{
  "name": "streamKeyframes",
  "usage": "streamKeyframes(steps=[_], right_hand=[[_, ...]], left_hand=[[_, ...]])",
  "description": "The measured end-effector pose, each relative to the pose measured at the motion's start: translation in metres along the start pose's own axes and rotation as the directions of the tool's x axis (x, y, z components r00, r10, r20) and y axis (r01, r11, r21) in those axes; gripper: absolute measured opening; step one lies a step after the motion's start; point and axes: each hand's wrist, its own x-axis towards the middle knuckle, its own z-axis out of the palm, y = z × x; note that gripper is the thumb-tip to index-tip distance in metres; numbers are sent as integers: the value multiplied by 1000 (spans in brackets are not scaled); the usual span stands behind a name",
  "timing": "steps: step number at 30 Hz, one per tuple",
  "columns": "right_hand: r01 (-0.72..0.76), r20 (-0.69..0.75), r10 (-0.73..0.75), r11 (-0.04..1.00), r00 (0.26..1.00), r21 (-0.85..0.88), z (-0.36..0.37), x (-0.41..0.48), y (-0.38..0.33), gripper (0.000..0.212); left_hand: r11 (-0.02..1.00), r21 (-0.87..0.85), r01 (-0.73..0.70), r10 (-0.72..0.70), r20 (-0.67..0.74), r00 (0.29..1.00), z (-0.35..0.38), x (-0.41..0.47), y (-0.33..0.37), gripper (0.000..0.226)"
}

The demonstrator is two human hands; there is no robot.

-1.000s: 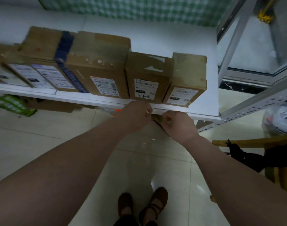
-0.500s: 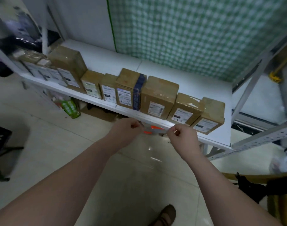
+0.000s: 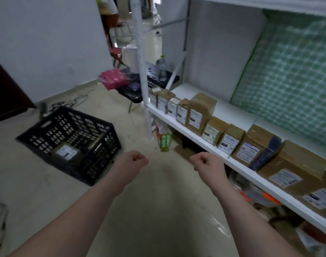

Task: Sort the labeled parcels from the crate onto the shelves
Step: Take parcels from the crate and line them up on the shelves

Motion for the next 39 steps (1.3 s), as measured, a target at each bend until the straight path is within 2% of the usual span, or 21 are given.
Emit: streamKeyframes(steps=[7,12,21,27,31,33,35,39], right_hand=[[134,233,-107,985,967,-107,101,34,-71,10],[196,421,-121,970,899,-141,182,72,-108,17],[267,636,-76,940,768,-210,315,173,-162,4],[339,689,-39,890,723,-305,384,228,-188,3],[329,717,26,877,696,-351,430,240,-196,12],[315,723,60,873,689,-373,455,244,-198,8],[292,716,99,868,691,-402,480,247,-200,6],[233,669,164,856,725,-462,529,256,-207,24]], left_hand=[[973,-187,132,-163,-163,973,-97,19,-57,10],[933,-308,188,-276,-271,922,-150,48,-88,10],[855,-425,298,-462,-363,809,-245,131,-122,9],[780,-512,361,-571,-344,745,-287,181,-157,6],[739,-523,425,-629,-309,713,-315,201,-192,12],[730,-516,449,-645,-301,703,-334,215,-212,14],[732,-508,454,-642,-291,710,-354,232,-233,15],[742,-470,477,-625,-231,745,-395,269,-274,13]])
